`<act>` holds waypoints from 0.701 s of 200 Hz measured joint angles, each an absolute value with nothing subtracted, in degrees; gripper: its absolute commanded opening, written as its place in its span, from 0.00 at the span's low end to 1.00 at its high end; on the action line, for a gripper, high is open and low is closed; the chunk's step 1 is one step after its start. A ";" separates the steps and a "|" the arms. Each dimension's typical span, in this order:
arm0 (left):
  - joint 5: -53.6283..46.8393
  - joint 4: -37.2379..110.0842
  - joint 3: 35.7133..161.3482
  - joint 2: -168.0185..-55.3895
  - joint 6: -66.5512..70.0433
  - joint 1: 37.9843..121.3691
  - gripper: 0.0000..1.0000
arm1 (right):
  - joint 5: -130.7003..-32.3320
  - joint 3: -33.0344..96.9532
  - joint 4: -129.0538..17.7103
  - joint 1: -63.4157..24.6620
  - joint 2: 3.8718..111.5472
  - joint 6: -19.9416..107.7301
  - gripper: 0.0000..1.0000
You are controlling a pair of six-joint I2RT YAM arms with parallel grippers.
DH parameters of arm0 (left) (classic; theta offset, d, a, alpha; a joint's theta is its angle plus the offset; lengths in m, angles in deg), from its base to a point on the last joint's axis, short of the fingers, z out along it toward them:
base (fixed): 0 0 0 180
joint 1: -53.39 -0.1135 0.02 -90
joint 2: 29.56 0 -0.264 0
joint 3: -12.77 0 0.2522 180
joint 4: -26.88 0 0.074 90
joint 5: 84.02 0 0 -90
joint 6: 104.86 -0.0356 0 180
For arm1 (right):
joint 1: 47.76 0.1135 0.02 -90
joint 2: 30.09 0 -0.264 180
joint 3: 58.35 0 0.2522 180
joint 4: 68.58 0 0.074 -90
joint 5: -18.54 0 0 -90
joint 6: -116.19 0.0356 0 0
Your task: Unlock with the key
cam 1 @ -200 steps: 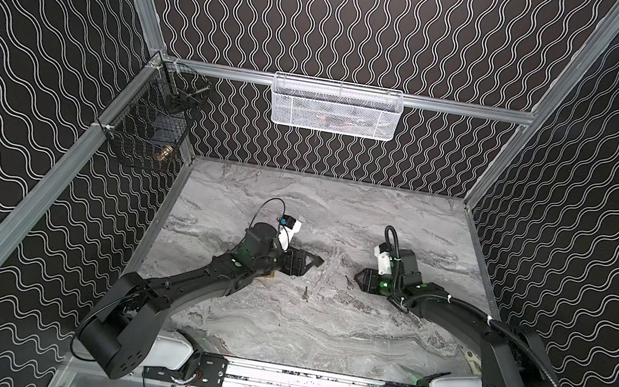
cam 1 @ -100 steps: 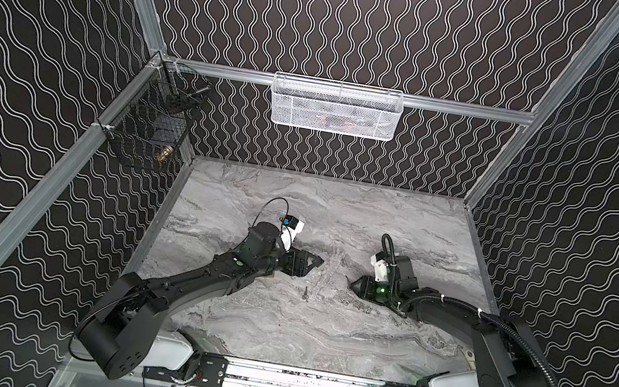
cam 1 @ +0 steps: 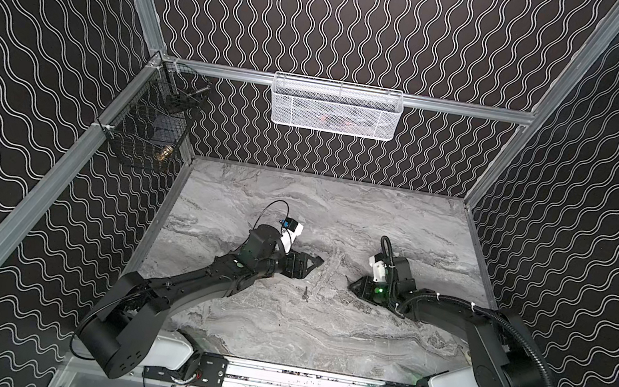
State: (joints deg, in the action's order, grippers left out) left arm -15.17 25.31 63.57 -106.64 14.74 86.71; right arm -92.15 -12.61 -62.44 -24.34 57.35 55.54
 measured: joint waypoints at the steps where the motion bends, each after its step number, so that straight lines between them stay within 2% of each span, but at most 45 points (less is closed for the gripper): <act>1: -15.17 25.31 63.57 -106.62 14.74 86.71 0.80 | -92.17 -12.61 -62.53 -24.34 57.41 55.56 0.29; 140: -13.77 24.98 61.75 -106.38 14.35 86.80 0.79 | -94.25 -11.97 -65.39 -24.34 60.08 57.00 0.04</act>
